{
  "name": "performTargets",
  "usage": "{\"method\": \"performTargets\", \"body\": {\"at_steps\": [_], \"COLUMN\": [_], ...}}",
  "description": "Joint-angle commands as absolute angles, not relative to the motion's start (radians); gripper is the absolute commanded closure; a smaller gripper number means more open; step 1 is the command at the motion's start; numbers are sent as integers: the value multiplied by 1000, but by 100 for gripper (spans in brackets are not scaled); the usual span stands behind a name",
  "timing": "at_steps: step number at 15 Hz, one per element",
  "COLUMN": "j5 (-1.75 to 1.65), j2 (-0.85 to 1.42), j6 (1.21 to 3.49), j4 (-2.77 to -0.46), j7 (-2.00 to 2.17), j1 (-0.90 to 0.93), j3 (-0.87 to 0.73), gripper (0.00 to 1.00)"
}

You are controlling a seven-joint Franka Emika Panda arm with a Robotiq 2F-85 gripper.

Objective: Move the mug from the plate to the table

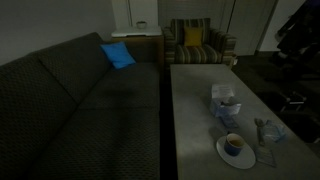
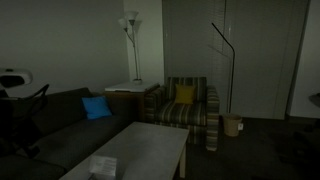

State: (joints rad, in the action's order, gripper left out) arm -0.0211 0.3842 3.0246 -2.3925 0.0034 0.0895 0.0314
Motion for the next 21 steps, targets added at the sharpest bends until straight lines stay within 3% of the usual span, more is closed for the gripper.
{"method": "performTargets", "body": {"at_steps": [1,8,9,21], "j5": [30,38,35,119], "j2": [473,825,738,970], "j6": [3046,2958,3006,3025], "j4": [-2319,-1938,-2043,-1848], "j7": [-11,-27,-2,132], "j1": [18,-39,-10,35], "j3": [91,125,93,98], "gripper": [0,0,0,0]}}
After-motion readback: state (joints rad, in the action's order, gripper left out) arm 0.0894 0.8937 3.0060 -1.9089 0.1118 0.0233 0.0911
